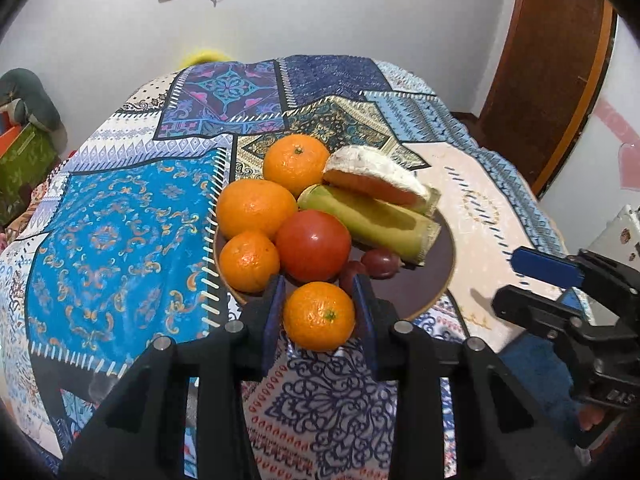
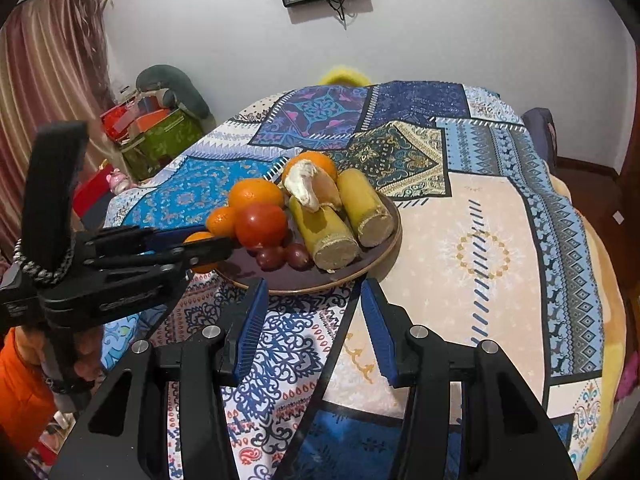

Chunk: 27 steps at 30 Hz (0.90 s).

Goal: Organize fruits

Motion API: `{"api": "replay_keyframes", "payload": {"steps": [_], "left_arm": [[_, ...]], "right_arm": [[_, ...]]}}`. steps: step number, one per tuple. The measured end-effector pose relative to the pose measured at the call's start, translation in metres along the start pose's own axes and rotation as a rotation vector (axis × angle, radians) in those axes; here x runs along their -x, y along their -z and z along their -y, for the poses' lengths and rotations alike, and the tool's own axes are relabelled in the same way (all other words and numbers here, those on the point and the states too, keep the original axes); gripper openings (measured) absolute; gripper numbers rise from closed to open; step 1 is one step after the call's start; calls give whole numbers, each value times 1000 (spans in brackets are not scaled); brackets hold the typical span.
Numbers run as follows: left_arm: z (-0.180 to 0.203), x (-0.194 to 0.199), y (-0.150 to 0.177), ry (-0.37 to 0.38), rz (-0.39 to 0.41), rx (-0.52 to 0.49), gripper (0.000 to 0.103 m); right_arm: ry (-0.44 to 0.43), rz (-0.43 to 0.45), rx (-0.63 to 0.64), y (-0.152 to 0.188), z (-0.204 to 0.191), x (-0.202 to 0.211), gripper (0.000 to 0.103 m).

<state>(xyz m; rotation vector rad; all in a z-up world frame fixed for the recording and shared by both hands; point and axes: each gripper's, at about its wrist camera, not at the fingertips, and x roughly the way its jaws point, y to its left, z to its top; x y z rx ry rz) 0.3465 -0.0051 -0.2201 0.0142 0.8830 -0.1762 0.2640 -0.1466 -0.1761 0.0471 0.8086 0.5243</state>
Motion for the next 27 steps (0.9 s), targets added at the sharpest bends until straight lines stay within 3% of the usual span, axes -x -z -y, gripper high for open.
{"api": "replay_keyframes", "payload": {"steps": [4, 8, 15, 22, 24, 27], "left_arm": [[1, 2, 4, -8, 19, -12, 46], [-3, 27, 5, -11, 60, 2, 46], [6, 134, 5, -29, 272, 18, 46], [22, 252, 13, -54, 498, 18, 46], [28, 282, 20, -60, 552, 13, 49], [36, 323, 31, -61, 629, 12, 62]], "right_arm": [[9, -2, 5, 0, 3, -2, 45], [22, 19, 21, -5, -2, 5, 45], [42, 138, 56, -23, -27, 56, 45], [66, 337, 106, -37, -70, 152, 45], [70, 400, 123, -37, -86, 187, 45], [77, 472, 141, -36, -102, 222, 50]]}}
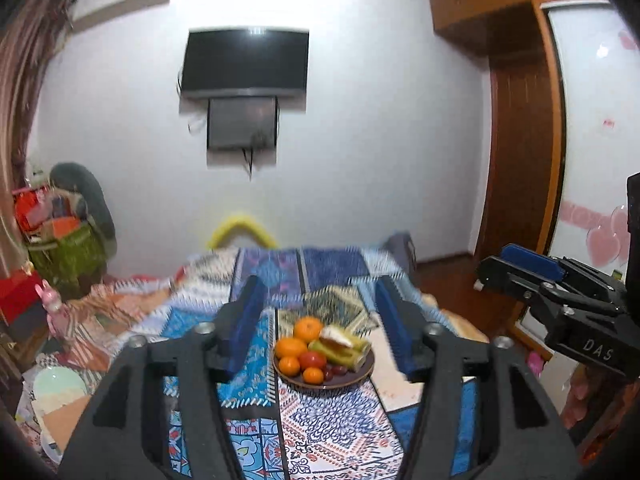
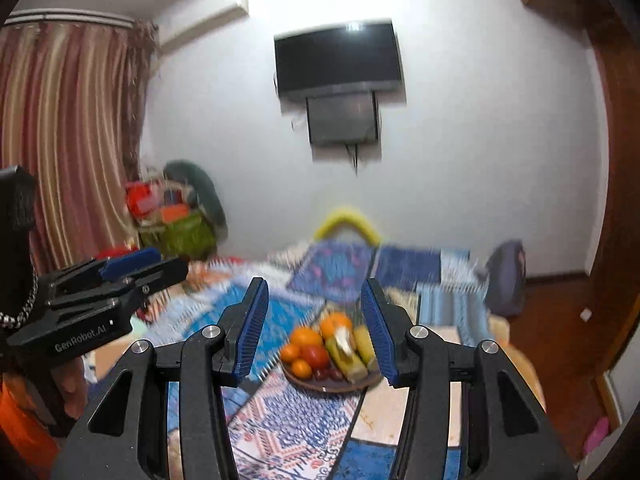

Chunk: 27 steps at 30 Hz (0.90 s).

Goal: Organize fruits

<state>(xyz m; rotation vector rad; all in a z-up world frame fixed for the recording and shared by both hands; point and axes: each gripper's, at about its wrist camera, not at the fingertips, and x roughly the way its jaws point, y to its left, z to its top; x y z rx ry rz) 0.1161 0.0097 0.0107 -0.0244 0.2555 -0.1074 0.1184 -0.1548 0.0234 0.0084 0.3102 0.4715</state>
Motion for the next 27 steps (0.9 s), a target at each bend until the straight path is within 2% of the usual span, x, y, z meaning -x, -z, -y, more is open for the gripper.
{"api": "replay_keyframes", "payload": {"steps": [2, 7, 9, 14, 16, 20, 27], "left_arm": [[5, 21, -6, -5, 43, -16, 66], [13, 57, -15, -5, 104, -39, 78], [16, 66, -16, -17, 123, -44, 84], [21, 82, -16, -25, 147, -46, 101], [23, 86, -15, -28, 150, -46, 101], [26, 89, -10, -26, 151, -41, 103], [22, 89, -8, -40, 140, -16, 103]], "right_arm": [[7, 63, 7, -11, -10, 27, 56], [15, 143, 16, -22, -25, 62, 59], [25, 165, 14, -21, -28, 70, 75], [59, 197, 12, -18, -35, 79, 83], [70, 201, 9, -18, -36, 79, 87], [122, 220, 5, -15, -35, 84, 101], [144, 222, 0, -9, -33, 95, 103]]}}
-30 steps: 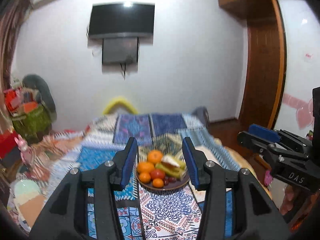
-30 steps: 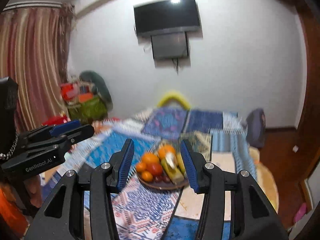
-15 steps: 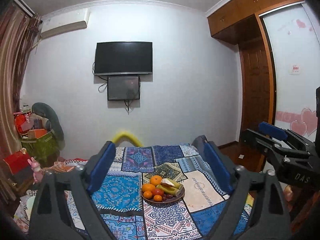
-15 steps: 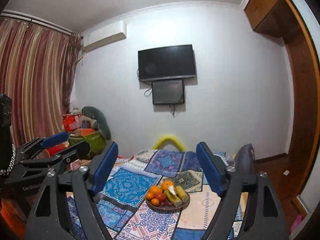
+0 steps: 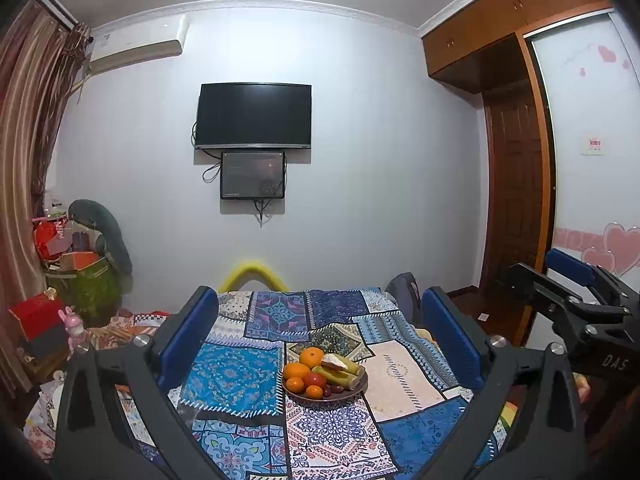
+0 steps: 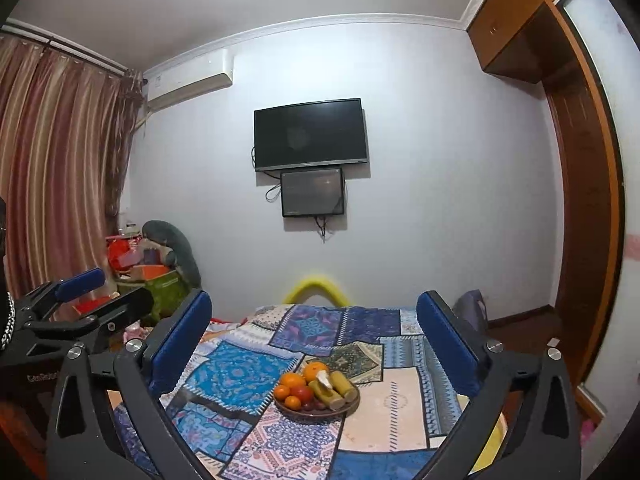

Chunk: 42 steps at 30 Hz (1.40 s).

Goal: Organize fruits

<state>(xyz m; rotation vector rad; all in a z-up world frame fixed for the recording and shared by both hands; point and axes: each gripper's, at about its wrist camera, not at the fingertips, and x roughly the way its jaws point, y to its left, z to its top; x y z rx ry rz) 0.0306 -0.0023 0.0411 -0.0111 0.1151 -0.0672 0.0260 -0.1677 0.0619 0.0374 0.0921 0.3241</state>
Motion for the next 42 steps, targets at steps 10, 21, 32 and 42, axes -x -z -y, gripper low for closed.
{"api": "replay_keyframes", "payload": {"steps": [10, 21, 32, 42], "left_arm": [[-5, -3, 1, -9, -7, 18, 103], [-4, -5, 3, -12, -5, 17, 103], [-1, -6, 4, -10, -5, 9, 103], [-1, -7, 4, 7, -13, 12, 103]], "right_arm": [[-5, 0, 13, 1, -3, 5, 103], [-5, -5, 11, 2, -2, 4, 103], [-9, -8, 14, 2, -4, 6, 103], [-8, -11, 9, 2, -4, 7, 103]]}}
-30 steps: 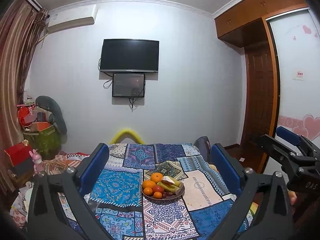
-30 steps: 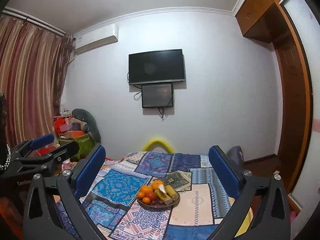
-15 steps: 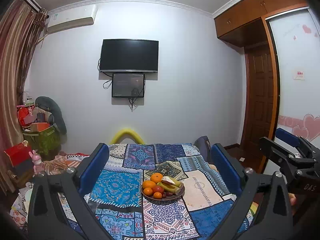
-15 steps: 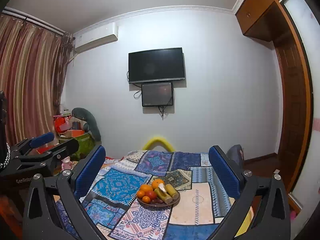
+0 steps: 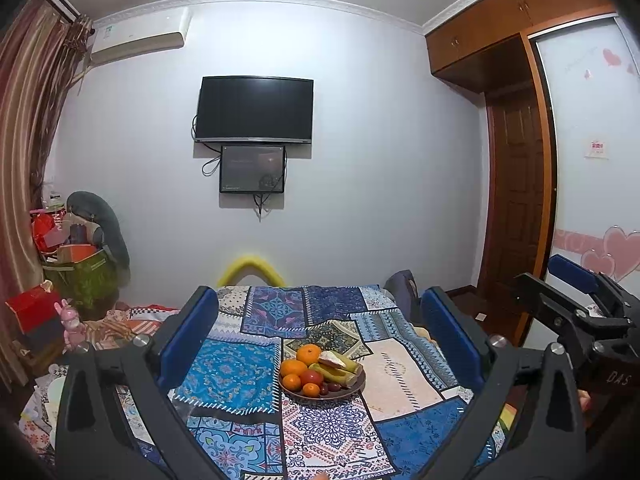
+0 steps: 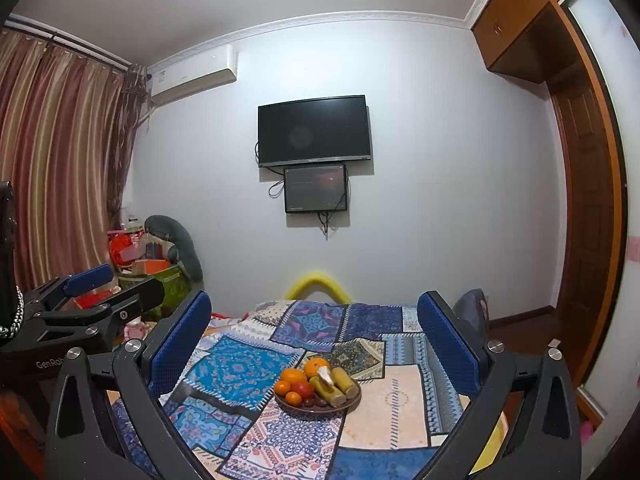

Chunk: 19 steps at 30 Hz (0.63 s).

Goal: Organize fruits

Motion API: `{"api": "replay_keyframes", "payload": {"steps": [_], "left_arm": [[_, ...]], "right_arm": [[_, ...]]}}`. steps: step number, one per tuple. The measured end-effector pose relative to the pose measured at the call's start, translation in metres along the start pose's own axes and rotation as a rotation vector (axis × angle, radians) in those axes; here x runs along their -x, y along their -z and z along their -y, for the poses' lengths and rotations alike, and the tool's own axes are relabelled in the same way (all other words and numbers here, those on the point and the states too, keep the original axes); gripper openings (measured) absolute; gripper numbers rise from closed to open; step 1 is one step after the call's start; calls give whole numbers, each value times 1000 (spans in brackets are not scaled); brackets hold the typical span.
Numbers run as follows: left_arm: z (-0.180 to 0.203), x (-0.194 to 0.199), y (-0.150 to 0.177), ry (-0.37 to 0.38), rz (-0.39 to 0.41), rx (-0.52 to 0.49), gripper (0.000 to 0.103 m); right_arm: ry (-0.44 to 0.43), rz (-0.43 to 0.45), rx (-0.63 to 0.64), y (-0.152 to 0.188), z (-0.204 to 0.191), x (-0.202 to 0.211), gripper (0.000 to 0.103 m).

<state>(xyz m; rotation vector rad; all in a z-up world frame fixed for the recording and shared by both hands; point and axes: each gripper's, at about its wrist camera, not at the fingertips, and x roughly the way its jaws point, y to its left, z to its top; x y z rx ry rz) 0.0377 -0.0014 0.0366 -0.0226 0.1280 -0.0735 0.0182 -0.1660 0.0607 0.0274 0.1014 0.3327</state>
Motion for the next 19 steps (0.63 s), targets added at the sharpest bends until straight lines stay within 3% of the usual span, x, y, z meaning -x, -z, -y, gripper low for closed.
{"api": "replay_keyframes", "payload": {"steps": [19], "left_arm": [[4, -1, 2, 18, -9, -24, 103]], "right_arm": [[3, -10, -2, 1, 2, -3, 103]]}}
